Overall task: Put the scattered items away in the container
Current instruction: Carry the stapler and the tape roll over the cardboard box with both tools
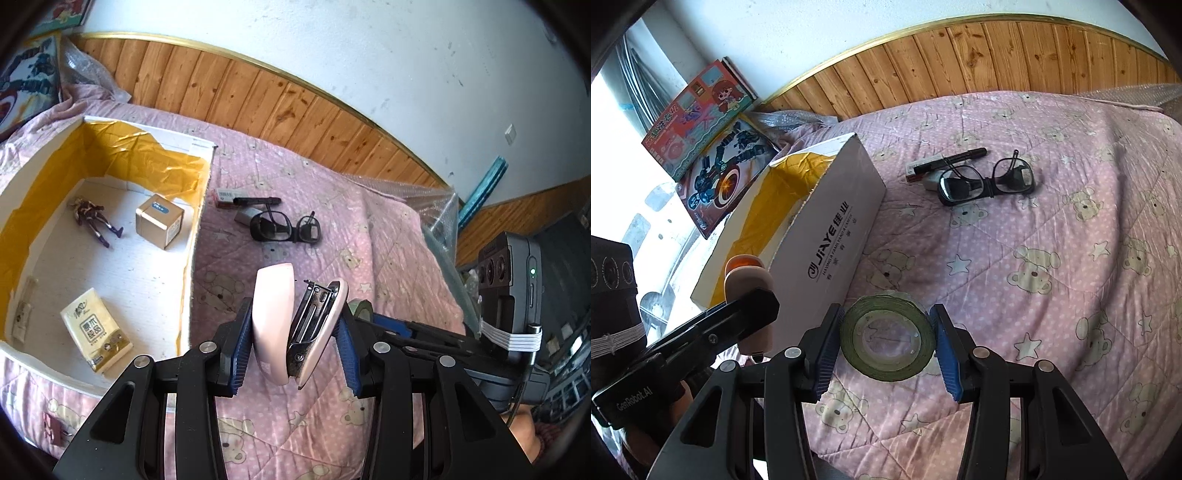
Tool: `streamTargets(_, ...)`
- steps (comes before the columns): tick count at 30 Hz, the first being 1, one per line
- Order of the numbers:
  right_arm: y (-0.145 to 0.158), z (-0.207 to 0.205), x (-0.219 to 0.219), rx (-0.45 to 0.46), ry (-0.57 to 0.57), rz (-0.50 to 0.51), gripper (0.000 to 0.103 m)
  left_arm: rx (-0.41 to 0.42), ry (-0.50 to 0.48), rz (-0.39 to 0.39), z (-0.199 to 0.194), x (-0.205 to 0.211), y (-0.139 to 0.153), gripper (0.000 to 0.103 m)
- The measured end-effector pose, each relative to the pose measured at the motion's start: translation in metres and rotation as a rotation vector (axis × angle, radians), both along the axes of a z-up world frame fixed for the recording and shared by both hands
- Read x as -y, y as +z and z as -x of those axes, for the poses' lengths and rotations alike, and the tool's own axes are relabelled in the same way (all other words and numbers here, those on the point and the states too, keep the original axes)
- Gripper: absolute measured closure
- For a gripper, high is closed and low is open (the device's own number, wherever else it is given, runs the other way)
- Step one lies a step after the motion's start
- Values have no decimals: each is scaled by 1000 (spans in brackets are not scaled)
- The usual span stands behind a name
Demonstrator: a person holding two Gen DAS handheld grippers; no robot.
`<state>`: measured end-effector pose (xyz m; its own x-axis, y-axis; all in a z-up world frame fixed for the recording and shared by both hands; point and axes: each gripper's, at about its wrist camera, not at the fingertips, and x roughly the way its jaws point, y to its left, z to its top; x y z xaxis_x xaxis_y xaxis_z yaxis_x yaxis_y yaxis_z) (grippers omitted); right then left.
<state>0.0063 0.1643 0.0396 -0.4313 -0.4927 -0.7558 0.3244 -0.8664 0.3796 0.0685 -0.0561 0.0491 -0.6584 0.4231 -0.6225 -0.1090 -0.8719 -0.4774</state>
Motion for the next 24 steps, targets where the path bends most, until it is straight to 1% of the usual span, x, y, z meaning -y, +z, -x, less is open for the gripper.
streamTargets(4,13,1,17,-25,37,10,54,0,63,15,1,23,13,60)
streamTargets(10,35,5,53,-74,116,18,54,5,171,72,6,60,28,60)
streamTargets(19,60,8,102,-139,231,4,54,56,247,143,14,97,21,60)
streamTargets(24,64,8,126,-158,290,-14,54,78,272,168,21,112,18,60)
